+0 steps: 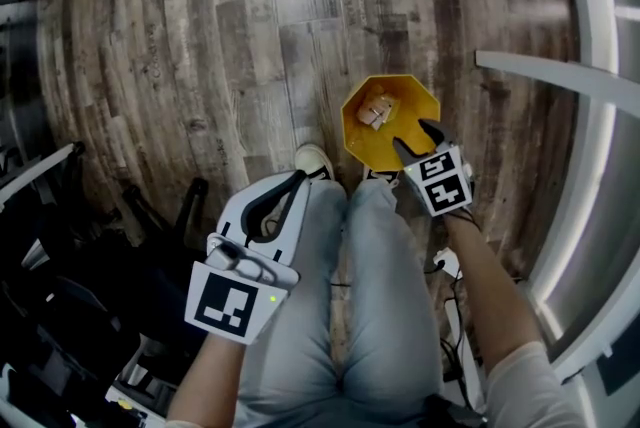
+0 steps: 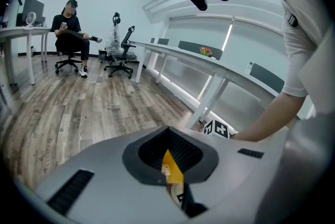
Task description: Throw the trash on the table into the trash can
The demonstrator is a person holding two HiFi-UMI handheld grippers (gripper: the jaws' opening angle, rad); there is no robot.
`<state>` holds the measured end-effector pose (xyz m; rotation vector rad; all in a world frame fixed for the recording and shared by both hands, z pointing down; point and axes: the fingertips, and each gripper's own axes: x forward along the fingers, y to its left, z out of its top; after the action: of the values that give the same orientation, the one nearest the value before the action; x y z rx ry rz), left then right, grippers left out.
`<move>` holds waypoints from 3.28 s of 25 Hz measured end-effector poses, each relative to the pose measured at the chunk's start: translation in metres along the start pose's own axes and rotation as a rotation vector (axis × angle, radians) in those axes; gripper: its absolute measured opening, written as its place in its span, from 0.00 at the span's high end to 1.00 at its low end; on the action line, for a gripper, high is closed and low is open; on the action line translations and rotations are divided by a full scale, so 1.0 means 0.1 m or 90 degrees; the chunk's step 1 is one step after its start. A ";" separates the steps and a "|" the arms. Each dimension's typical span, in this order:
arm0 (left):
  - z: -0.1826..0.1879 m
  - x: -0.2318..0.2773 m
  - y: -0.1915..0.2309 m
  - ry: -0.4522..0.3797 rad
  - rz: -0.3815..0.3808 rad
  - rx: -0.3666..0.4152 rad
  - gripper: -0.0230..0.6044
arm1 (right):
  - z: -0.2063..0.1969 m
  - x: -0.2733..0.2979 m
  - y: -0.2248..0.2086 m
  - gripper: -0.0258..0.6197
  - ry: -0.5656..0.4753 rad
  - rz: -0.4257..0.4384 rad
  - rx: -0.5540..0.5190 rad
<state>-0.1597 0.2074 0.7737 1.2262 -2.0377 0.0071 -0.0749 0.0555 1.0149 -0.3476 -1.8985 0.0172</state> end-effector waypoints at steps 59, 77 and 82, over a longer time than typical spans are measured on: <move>2.80 -1.90 -2.00 -0.104 -0.073 0.111 0.96 | 2.21 -5.51 0.94 0.91 -0.427 0.012 0.017; 2.71 -2.10 -2.14 -0.094 -0.116 0.177 0.96 | 2.11 -5.54 1.16 0.91 -0.433 0.004 0.040; 2.73 -2.17 -2.05 -0.104 -0.113 0.168 0.96 | 2.11 -5.53 1.21 0.91 -0.438 -0.009 0.051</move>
<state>-0.1069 0.1627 0.3756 1.6149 -2.1078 0.0965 -0.0711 0.0670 0.4105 -0.2934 -2.5714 0.2284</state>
